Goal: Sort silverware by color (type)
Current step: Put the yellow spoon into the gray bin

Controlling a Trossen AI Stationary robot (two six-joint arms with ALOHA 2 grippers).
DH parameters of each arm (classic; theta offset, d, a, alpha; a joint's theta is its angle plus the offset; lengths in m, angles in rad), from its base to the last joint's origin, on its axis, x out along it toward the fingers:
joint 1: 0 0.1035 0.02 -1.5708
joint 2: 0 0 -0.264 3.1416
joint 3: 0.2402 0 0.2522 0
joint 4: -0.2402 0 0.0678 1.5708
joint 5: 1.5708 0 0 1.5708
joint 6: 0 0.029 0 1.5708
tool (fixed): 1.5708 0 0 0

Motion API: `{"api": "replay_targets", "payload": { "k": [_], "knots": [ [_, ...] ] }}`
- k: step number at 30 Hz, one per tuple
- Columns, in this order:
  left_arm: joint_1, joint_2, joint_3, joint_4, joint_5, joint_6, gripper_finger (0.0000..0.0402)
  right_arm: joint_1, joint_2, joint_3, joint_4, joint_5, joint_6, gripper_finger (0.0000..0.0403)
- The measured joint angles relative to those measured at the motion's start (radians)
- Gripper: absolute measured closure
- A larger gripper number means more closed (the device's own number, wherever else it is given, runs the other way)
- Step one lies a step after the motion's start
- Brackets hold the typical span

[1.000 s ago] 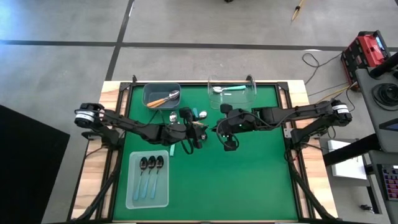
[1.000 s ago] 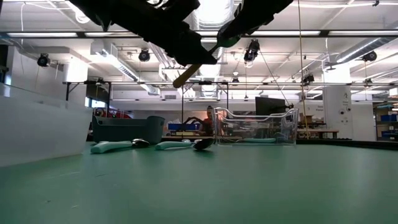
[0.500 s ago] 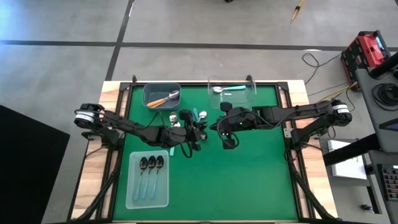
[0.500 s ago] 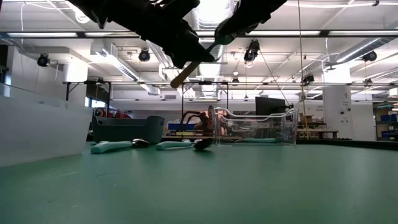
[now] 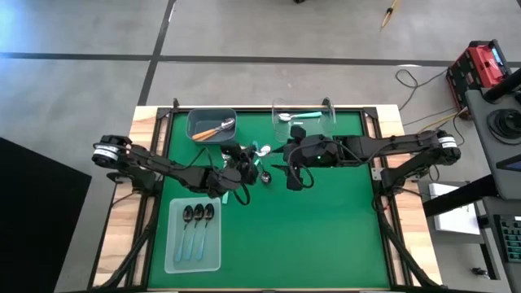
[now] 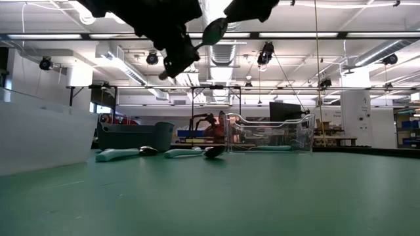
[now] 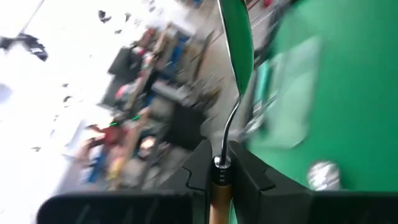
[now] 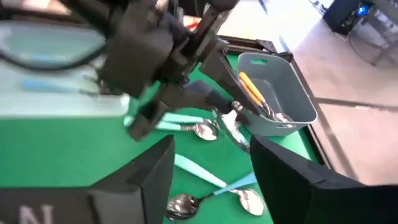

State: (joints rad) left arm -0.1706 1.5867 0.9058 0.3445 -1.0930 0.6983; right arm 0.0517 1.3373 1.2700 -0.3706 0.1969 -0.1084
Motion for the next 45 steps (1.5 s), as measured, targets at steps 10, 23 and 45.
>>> {"api": "replay_targets", "payload": {
  "k": [10, 23, 45],
  "knots": [
    [0.0, -0.006, 0.0, -0.054, -0.244, 0.248, 0.0385, -0.011, -0.001, 0.102, -0.077, 0.012, 0.187, 0.0177],
    [0.212, -0.268, 0.0, -0.701, 0.1, -0.133, 0.0385, -0.011, -0.001, 0.105, -0.176, 0.013, 0.186, 0.0177],
    [0.625, -0.096, 0.222, -1.296, 0.526, -0.139, 0.0385, -0.118, -0.001, 0.104, -0.175, 0.015, 0.107, 0.0177]
  ]
}}
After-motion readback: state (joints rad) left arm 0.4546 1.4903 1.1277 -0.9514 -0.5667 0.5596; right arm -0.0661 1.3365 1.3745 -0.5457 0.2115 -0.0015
